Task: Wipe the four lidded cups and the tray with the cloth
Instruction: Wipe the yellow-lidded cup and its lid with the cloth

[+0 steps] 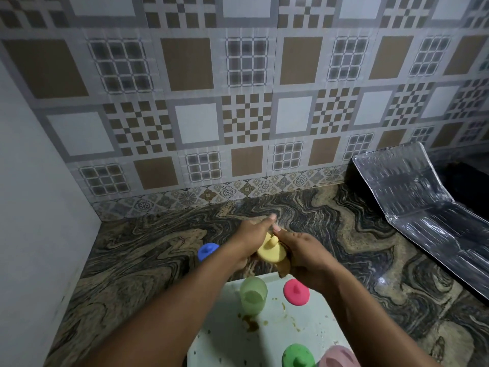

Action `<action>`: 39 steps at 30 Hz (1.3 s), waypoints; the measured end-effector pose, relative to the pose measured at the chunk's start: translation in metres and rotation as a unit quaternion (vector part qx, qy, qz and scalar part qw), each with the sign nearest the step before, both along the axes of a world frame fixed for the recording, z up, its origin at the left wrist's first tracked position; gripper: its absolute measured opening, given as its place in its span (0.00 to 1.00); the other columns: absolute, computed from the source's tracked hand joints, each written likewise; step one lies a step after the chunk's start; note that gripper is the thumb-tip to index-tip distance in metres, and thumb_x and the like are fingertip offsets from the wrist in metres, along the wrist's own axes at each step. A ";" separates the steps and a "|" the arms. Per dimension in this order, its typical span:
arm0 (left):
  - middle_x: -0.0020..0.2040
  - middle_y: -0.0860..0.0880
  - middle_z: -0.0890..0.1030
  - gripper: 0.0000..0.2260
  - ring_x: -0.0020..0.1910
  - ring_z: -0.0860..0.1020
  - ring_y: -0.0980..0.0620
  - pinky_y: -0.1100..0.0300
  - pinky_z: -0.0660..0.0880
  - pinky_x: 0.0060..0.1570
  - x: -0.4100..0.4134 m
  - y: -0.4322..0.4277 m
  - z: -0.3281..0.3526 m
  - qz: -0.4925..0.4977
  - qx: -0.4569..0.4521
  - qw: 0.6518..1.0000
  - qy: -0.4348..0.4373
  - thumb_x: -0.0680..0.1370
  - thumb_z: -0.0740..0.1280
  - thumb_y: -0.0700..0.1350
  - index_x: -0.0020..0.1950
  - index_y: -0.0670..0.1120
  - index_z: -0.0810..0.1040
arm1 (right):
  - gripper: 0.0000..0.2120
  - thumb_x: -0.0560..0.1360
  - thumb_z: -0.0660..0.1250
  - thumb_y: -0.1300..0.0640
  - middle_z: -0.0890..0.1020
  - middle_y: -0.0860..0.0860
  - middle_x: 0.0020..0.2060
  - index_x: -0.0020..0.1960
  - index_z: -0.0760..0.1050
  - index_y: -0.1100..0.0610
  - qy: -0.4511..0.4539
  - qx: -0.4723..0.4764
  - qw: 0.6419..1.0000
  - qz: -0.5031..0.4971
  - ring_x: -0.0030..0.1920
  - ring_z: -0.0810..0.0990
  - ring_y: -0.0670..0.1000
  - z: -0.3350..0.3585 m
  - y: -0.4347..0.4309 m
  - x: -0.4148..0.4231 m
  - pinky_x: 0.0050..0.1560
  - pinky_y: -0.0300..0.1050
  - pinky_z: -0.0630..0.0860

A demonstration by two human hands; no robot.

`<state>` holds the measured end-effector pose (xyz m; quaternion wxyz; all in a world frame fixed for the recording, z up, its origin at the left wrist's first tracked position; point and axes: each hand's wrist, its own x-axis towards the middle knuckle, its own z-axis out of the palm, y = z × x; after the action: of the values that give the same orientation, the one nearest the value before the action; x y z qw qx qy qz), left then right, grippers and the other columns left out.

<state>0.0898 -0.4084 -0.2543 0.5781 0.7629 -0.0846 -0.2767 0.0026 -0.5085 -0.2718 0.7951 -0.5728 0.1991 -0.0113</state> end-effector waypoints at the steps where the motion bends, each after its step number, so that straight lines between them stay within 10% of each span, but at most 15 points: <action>1: 0.34 0.49 0.80 0.17 0.34 0.77 0.51 0.61 0.71 0.34 -0.001 -0.003 0.003 0.038 -0.001 0.999 -0.033 0.82 0.65 0.54 0.37 0.47 0.80 | 0.21 0.78 0.66 0.47 0.79 0.60 0.29 0.43 0.80 0.66 -0.014 -0.016 1.000 -0.014 0.23 0.74 0.52 0.002 0.004 0.002 0.22 0.40 0.68; 6: 0.35 0.47 0.76 0.22 0.33 0.74 0.50 0.56 0.66 0.35 -0.018 -0.008 0.001 0.272 0.012 0.960 -0.059 0.84 0.60 0.54 0.34 0.42 0.72 | 0.20 0.80 0.64 0.47 0.84 0.62 0.38 0.44 0.83 0.63 -0.068 0.015 0.985 -0.160 0.36 0.81 0.58 -0.015 0.041 0.003 0.41 0.55 0.79; 12: 0.58 0.39 0.82 0.31 0.42 0.80 0.49 0.59 0.75 0.40 0.001 0.006 -0.007 0.028 -0.045 0.994 0.100 0.79 0.60 0.67 0.64 0.41 0.80 | 0.20 0.80 0.64 0.50 0.77 0.61 0.27 0.47 0.79 0.68 -0.018 -0.003 0.999 -0.037 0.22 0.73 0.51 -0.003 0.014 -0.006 0.22 0.39 0.69; 16: 0.46 0.39 0.82 0.21 0.38 0.76 0.47 0.57 0.67 0.36 -0.005 -0.006 0.004 0.166 0.014 0.984 -0.066 0.84 0.59 0.55 0.41 0.43 0.80 | 0.21 0.76 0.66 0.45 0.81 0.61 0.34 0.47 0.81 0.65 -0.061 0.000 0.996 -0.070 0.30 0.78 0.54 -0.003 0.023 0.001 0.30 0.43 0.74; 20: 0.41 0.46 0.75 0.20 0.39 0.73 0.48 0.56 0.66 0.41 -0.015 -0.009 -0.006 0.268 -0.008 0.963 -0.004 0.85 0.57 0.54 0.43 0.39 0.72 | 0.19 0.81 0.63 0.49 0.84 0.65 0.42 0.49 0.82 0.66 -0.065 0.062 0.980 -0.178 0.42 0.81 0.60 -0.021 0.044 0.001 0.44 0.55 0.79; 25: 0.41 0.44 0.84 0.25 0.39 0.81 0.46 0.58 0.76 0.39 0.005 0.004 -0.019 0.012 -0.040 0.993 0.113 0.78 0.62 0.66 0.48 0.45 0.84 | 0.22 0.77 0.66 0.47 0.78 0.63 0.30 0.42 0.81 0.67 -0.031 0.010 0.997 -0.064 0.24 0.73 0.54 -0.011 0.016 -0.006 0.23 0.41 0.67; 32: 0.40 0.45 0.80 0.21 0.38 0.78 0.47 0.55 0.71 0.38 -0.005 -0.013 -0.012 0.265 -0.039 0.963 -0.008 0.84 0.58 0.57 0.44 0.40 0.77 | 0.22 0.79 0.66 0.46 0.82 0.68 0.44 0.49 0.81 0.67 -0.074 0.014 0.980 -0.182 0.43 0.80 0.61 -0.022 0.043 0.007 0.48 0.61 0.76; 36: 0.43 0.43 0.84 0.21 0.39 0.82 0.47 0.59 0.76 0.36 0.002 0.001 -0.021 0.108 -0.087 0.985 0.101 0.80 0.63 0.61 0.50 0.42 0.81 | 0.19 0.81 0.63 0.52 0.83 0.66 0.41 0.52 0.80 0.70 -0.060 0.049 0.992 -0.100 0.35 0.82 0.57 -0.009 0.022 -0.002 0.32 0.44 0.77; 39: 0.39 0.45 0.82 0.20 0.38 0.81 0.48 0.59 0.78 0.40 0.007 0.003 -0.015 0.071 -0.041 0.997 0.005 0.82 0.62 0.59 0.46 0.44 0.82 | 0.19 0.80 0.65 0.51 0.82 0.66 0.41 0.51 0.81 0.69 -0.057 -0.001 0.998 -0.025 0.37 0.78 0.59 0.000 0.010 -0.005 0.33 0.43 0.72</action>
<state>0.0970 -0.4053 -0.2694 0.6277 0.7411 -0.0391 -0.2350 -0.0021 -0.4983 -0.2714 0.8039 -0.5672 0.1675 -0.0638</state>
